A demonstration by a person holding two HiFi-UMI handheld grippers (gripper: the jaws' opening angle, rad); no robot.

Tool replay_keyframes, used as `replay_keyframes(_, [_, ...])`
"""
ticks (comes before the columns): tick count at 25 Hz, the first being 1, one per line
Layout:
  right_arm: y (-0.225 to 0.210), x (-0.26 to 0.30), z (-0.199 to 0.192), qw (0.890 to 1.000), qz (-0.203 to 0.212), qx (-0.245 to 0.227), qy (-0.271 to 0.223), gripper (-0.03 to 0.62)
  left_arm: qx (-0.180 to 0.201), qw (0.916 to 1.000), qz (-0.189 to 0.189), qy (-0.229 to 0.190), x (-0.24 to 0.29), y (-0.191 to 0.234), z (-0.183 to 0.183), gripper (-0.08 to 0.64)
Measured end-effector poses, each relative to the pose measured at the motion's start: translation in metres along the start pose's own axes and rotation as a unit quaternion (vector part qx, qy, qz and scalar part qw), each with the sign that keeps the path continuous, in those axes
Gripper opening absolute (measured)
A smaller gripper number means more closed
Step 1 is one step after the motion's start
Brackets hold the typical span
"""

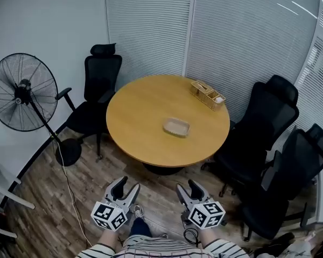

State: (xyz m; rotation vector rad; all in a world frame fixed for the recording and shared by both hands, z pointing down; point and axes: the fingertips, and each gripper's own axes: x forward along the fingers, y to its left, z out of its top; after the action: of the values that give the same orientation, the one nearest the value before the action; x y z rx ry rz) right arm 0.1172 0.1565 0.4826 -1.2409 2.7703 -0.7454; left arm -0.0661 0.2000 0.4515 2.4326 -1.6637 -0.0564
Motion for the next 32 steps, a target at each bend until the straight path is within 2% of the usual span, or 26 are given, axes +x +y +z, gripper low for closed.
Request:
replay_keyframes(8, [-0.023, 0.058, 0.013, 0.999, -0.036, 0.016, -0.005, 0.236, -0.014, 0.9994, -0.03, 0.011, 0.055, 0.05, 0.001, 0.192])
replay_keyframes(18, [-0.032, 0.167, 0.053, 0.996, -0.082, 0.023, -0.031, 0.236, -0.015, 0.998, -0.06, 0.014, 0.125, 0.153, 0.033, 0.192])
replay_keyframes(23, [-0.032, 0.211, 0.059, 0.992, -0.115, 0.032, -0.048, 0.236, -0.014, 0.9963, -0.081, 0.025, 0.148, 0.204, 0.037, 0.192])
replay_keyframes(28, [-0.036, 0.234, 0.054, 0.986, -0.147, 0.046, -0.056, 0.236, -0.018, 0.9933, -0.108, 0.038, 0.17, 0.235, 0.033, 0.192])
replay_keyframes(32, [-0.045, 0.241, 0.051, 0.983, -0.168, 0.053, -0.053, 0.235, -0.029, 0.9907, -0.125, 0.045, 0.188, 0.242, 0.027, 0.192])
